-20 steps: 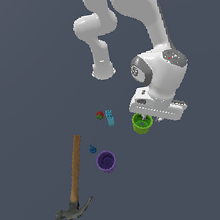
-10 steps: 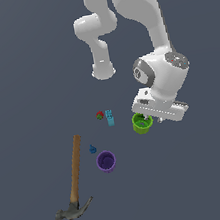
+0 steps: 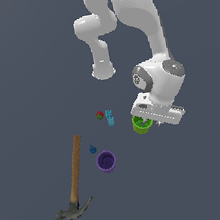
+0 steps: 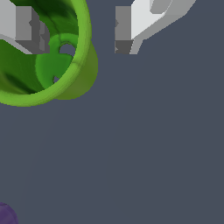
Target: Pick up a designated object from a clutter of objects.
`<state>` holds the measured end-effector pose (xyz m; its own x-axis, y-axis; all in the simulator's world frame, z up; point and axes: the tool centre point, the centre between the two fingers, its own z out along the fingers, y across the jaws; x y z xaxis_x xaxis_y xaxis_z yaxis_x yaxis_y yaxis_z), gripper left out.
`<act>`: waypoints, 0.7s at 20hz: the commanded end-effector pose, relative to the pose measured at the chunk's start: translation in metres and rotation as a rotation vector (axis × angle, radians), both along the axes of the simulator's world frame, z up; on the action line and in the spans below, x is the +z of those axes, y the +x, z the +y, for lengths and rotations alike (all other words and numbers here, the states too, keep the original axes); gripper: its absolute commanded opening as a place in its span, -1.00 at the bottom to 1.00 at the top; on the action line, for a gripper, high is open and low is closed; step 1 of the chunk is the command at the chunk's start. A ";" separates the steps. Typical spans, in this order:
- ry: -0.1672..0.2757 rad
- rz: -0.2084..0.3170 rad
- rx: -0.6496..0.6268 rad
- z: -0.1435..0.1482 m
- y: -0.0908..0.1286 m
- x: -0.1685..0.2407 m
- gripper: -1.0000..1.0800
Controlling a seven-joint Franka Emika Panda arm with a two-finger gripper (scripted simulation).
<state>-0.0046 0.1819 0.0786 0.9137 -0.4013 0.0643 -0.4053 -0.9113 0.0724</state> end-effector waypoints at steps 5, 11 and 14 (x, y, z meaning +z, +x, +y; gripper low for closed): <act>0.000 -0.001 0.000 0.000 0.000 -0.005 -1.00; 0.000 -0.001 0.000 0.000 0.000 -0.005 -1.00; 0.001 -0.001 0.000 0.000 0.000 -0.005 -1.00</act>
<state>-0.0047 0.1821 0.0737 0.9138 -0.4009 0.0650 -0.4050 -0.9115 0.0712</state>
